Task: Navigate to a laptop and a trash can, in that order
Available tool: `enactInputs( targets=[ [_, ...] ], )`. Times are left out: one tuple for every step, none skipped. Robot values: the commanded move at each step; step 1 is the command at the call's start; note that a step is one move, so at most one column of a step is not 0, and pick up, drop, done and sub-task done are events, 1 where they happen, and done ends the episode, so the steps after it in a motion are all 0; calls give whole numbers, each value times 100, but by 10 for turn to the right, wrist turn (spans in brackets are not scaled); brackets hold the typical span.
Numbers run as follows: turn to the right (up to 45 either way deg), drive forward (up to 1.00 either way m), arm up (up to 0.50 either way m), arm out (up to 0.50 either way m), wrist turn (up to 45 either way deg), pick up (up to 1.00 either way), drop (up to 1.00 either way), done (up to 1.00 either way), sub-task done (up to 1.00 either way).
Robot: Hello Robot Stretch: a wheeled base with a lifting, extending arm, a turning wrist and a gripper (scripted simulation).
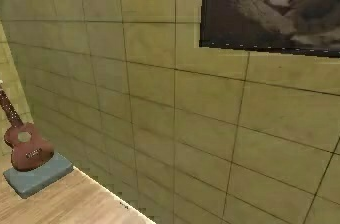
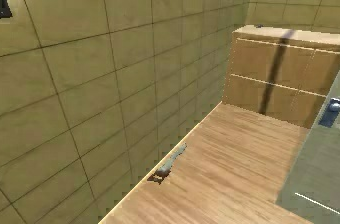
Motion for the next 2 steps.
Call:
enactInputs(
  targets=[
    [0, 40, 0, 0, 0, 0, 0, 0, 0],
    [-450, 0, 0, 0, 0, 0, 0, 0, 0]
  ],
)
